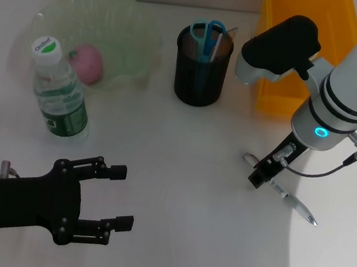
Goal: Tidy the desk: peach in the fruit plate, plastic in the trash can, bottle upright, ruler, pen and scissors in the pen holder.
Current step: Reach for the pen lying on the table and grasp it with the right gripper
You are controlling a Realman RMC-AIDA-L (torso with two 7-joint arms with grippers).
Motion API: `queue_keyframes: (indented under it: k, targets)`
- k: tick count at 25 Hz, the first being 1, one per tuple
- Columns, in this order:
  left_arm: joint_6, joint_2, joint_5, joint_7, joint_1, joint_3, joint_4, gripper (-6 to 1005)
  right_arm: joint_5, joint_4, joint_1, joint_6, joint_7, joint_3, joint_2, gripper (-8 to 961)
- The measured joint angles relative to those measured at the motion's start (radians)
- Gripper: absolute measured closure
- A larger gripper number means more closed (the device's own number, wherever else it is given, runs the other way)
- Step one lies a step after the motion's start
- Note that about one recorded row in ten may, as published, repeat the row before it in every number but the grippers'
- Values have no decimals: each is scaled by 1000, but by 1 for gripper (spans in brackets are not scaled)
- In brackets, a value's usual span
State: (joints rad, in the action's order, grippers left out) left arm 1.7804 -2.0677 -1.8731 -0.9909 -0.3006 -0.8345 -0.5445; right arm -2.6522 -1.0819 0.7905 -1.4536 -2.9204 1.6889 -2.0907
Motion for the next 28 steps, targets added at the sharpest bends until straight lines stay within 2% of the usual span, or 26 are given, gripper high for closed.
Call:
queue_keyframes:
  k: [13,20,25,28]
  targets:
    - [-14,0,0,0,3,-11,0,183,0,6,-1,5,0,0,0,555]
    - [-15,0,0,0,3,-11,0,183,0,3,-3,7,6,5,0,568]
    - [-16,0,0,0,3,-11,0,183,-3,12,-2,11,7,6,0,771]
    - [-17,0,0,0,3,-11,0,183,-4,14,-1,10,8,7,0,798]
